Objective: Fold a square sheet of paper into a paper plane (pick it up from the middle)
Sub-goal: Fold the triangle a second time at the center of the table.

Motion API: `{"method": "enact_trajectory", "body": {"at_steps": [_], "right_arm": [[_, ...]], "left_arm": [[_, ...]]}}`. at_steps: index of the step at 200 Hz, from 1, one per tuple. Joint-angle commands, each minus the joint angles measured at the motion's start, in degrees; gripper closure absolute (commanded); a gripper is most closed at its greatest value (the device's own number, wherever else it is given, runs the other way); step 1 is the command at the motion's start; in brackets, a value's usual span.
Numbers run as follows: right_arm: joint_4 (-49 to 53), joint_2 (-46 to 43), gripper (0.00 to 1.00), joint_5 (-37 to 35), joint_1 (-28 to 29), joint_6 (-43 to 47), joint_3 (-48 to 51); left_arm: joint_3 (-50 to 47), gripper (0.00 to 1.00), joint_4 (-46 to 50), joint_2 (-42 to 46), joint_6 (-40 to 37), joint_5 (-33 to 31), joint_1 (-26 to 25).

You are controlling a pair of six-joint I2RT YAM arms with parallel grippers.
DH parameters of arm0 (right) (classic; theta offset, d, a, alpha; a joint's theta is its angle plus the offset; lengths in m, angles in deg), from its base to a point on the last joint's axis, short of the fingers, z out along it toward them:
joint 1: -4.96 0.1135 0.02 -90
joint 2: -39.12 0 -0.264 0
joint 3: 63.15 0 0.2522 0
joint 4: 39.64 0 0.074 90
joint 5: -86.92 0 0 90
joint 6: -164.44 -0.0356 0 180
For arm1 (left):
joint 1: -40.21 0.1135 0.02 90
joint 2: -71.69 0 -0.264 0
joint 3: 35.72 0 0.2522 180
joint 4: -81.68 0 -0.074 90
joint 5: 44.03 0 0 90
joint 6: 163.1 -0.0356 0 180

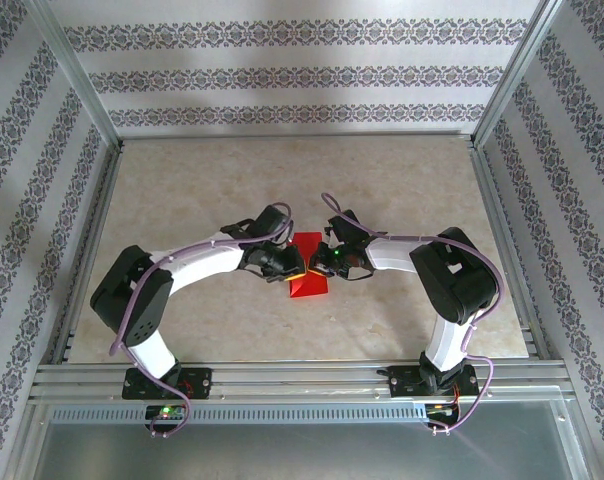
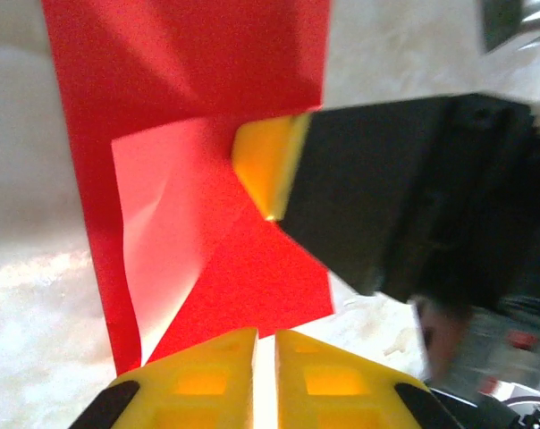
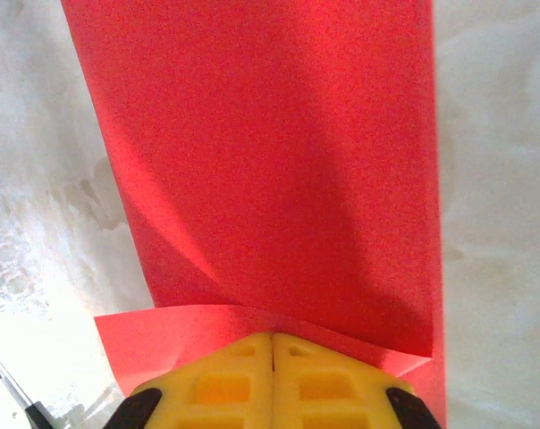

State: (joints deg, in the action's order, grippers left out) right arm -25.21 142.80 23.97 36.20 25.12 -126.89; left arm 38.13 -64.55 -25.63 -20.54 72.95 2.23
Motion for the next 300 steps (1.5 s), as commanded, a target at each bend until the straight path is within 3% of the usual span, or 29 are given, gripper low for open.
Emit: {"method": "enact_trajectory", "body": {"at_steps": [1, 187, 300], "right_arm": [[6.1, 4.0, 0.98, -5.0, -0.2, -0.3, 1.9], [8.2, 5.6, 0.98, -5.4, -0.2, 0.1, 1.3], [11.7, 6.9, 0.98, -7.2, -0.2, 0.8, 0.3]], "left_arm": [[-0.9, 0.89, -2.8, -2.4, 3.0, 1.0, -1.5], [-4.8, 0.90, -3.4, -7.0, 3.0, -2.1, -2.3], [-15.0, 0.90, -10.5, -2.1, 2.8, 2.0, 0.4]]}}
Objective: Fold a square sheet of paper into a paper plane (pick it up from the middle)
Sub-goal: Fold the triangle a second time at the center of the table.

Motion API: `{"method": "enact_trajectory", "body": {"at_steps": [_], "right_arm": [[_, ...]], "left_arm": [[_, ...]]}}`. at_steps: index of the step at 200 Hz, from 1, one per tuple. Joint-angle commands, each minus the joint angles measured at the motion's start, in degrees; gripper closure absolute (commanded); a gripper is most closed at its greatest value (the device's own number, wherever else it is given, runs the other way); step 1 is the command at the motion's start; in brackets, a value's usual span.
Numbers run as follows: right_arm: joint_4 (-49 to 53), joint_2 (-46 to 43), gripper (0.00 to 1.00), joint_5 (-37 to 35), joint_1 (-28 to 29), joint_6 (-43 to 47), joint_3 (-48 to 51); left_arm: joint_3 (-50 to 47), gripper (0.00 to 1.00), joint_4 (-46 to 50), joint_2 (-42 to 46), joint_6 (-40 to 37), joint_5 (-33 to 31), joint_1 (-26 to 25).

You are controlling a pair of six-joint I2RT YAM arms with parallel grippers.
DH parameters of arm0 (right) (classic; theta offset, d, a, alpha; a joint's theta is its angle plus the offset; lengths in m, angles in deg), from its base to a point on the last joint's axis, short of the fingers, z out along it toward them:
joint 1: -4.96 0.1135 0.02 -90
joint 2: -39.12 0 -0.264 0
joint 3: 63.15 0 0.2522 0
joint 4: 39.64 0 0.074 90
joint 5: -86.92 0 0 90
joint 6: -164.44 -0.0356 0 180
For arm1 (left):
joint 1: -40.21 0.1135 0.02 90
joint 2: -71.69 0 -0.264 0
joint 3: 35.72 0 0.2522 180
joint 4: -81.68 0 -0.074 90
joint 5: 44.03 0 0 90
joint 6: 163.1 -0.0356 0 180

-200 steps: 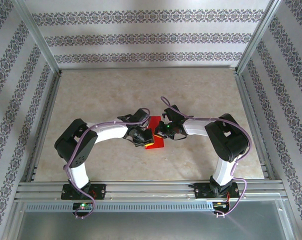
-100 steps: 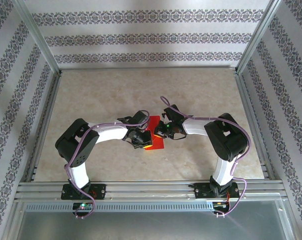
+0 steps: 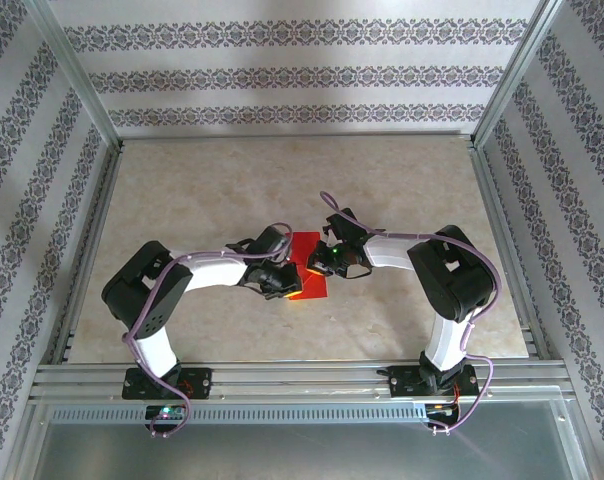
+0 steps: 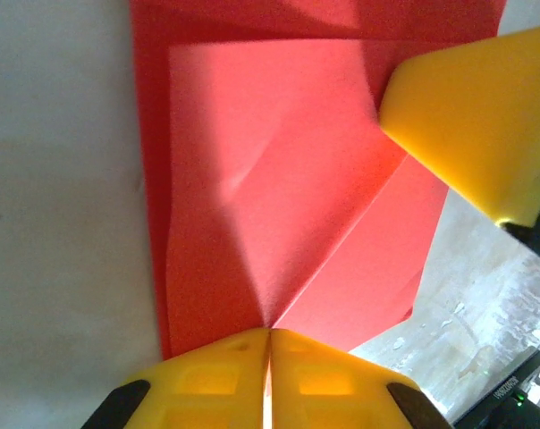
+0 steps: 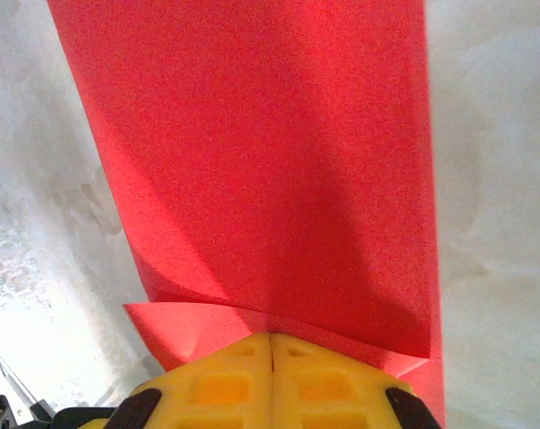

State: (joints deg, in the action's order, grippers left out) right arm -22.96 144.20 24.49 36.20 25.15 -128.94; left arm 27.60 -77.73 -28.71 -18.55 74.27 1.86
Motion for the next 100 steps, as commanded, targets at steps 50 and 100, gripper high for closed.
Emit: {"method": "enact_trajectory", "body": {"at_steps": [50, 100], "right_arm": [[10.0, 6.1, 0.98, -8.1, -0.3, 0.8, 2.2], [9.9, 6.0, 0.98, -8.2, -0.2, 0.5, 2.1]], "left_arm": [[-11.7, 0.90, -2.7, 5.1, 0.0, 2.4, 2.1], [-9.6, 0.89, -3.7, 11.4, -0.2, 3.4, 3.2]]}}
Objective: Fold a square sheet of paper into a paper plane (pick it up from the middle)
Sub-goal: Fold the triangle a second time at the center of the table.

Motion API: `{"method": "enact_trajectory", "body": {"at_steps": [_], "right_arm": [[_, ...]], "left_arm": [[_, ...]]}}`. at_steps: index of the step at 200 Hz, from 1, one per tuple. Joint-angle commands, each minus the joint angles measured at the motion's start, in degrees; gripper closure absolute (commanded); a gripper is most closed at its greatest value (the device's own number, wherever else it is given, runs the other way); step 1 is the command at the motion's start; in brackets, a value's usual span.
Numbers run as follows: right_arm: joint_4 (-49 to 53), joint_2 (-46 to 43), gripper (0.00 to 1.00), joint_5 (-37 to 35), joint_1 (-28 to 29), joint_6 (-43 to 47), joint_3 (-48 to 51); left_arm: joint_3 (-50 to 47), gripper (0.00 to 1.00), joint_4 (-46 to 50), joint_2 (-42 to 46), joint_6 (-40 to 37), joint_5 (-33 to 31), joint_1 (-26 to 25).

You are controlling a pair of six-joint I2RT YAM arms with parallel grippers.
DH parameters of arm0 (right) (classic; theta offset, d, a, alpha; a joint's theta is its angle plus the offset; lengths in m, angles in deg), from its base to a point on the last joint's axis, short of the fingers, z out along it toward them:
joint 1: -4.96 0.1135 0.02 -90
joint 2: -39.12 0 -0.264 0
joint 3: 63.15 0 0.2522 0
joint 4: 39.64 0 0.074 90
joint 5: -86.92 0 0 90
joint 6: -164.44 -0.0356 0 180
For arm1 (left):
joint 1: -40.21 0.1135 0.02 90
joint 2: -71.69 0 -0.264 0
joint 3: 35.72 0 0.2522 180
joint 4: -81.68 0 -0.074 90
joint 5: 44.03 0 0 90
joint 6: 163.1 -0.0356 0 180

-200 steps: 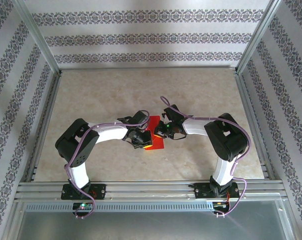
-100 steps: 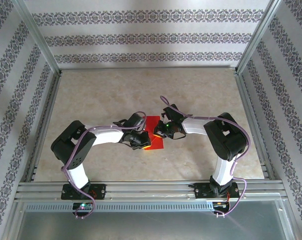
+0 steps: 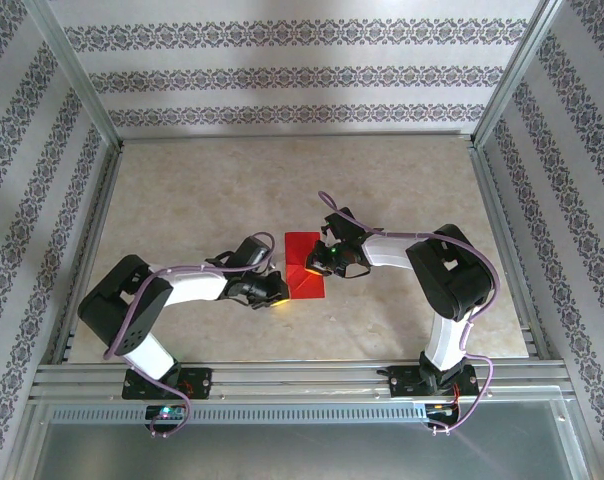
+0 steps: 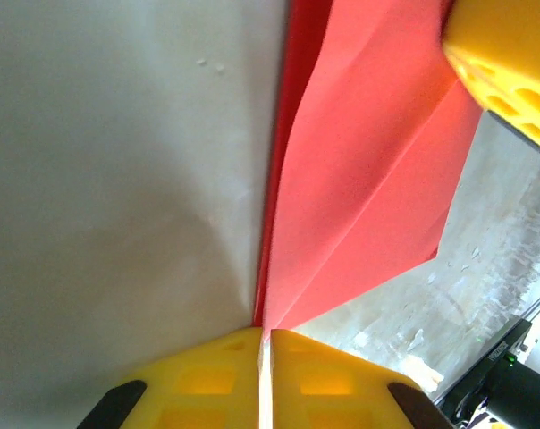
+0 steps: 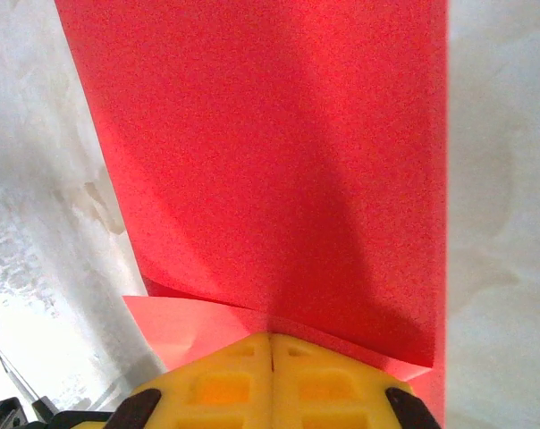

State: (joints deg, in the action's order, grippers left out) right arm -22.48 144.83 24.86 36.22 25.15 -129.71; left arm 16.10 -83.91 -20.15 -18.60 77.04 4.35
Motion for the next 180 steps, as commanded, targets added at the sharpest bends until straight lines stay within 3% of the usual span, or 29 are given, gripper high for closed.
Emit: {"method": "enact_trajectory", "body": {"at_steps": [1, 51, 135, 180], "right_arm": [[9.4, 5.3, 0.98, -8.6, -0.2, 0.4, 2.9], [9.0, 5.5, 0.98, -8.8, -0.2, -0.3, 3.0], [7.6, 4.8, 0.98, -7.2, -0.4, -0.7, 2.8], [1.7, -1.2, 0.97, -2.8, -1.2, 2.6, 2.0]], "left_arm": [[2.1, 0.89, 2.4, 2.9, -0.1, 0.6, 0.7], [8.0, 0.89, 1.6, 0.1, 1.2, -2.4, 0.7], [5.7, 0.95, 2.8, -6.3, 3.1, -3.1, 0.7], [5.3, 1.00, 4.1, -7.9, 2.8, -3.5, 0.7]]}}
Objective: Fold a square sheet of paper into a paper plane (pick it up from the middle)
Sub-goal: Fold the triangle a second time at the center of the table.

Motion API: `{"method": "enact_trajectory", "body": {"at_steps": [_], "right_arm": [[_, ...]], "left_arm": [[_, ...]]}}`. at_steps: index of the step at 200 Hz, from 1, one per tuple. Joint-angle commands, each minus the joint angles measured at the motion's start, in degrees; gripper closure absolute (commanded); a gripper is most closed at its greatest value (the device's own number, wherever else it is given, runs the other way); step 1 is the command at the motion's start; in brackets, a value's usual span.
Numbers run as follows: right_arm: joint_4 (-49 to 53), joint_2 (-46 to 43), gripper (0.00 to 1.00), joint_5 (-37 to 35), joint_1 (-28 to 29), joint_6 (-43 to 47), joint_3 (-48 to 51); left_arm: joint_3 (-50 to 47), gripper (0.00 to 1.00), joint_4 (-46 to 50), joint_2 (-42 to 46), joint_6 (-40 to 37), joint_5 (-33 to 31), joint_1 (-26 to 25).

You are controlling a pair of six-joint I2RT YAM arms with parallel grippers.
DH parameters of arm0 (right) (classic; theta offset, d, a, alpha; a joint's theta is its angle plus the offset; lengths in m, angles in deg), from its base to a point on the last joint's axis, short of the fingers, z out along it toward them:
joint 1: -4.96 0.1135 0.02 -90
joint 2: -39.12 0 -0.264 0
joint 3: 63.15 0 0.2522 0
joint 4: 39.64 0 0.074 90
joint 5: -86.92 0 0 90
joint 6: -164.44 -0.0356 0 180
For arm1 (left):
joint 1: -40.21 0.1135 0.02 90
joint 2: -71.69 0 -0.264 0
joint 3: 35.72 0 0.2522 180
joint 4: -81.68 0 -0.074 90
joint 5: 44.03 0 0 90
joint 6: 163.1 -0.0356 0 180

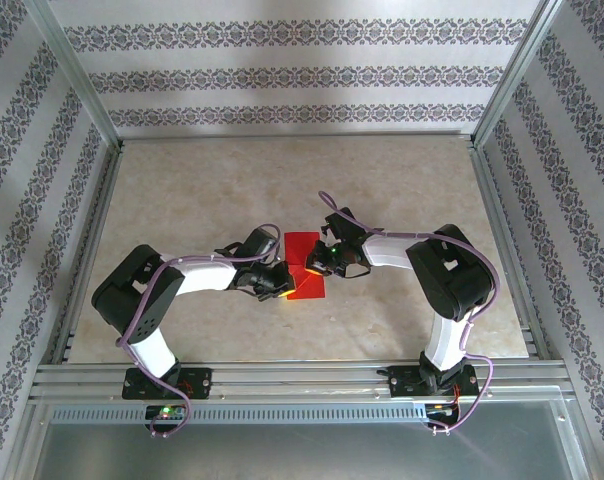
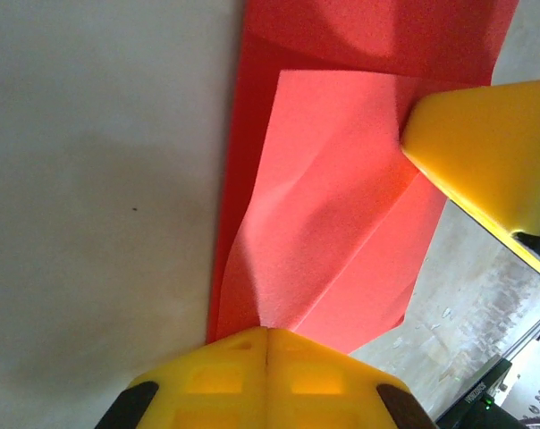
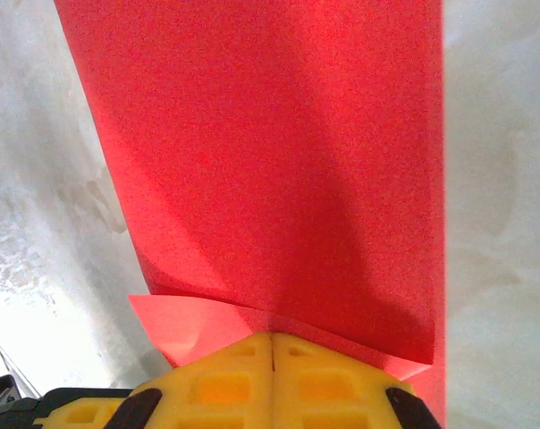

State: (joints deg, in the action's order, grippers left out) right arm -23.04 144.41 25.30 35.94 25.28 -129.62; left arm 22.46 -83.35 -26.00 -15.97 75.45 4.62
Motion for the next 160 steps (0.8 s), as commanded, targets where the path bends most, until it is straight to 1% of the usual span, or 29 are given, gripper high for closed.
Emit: {"method": "enact_trajectory", "body": {"at_steps": [1, 31, 54, 72, 105, 160], "right_arm": [[2.2, -1.0, 0.97, -3.2, -0.9, 2.5, 1.9], [0.5, -4.5, 0.98, -0.3, 0.8, 4.2, 1.1], [0.4, -4.8, 0.99, 0.9, 3.7, 3.4, 1.4], [0.4, -4.5, 0.99, 0.4, 5.1, 1.8, 1.8], [0.3, -3.3, 1.00, -0.5, 6.0, 0.0, 2.5], [0.3, -2.2, 1.00, 1.0, 7.1, -0.8, 2.9]], "left_arm": [[-1.0, 1.00, 3.5, -2.1, 0.1, -1.9, 0.4], [-1.0, 1.00, 3.5, -2.4, -0.2, -1.6, 0.4], [-0.8, 1.00, 3.5, -2.5, -0.3, -1.5, 0.4], [-0.9, 1.00, 3.4, -2.7, -0.3, -1.4, 0.4], [-0.8, 1.00, 3.5, -2.7, -0.4, -1.4, 0.4], [-1.3, 1.00, 3.2, -2.5, -0.2, -1.5, 0.4]]}}
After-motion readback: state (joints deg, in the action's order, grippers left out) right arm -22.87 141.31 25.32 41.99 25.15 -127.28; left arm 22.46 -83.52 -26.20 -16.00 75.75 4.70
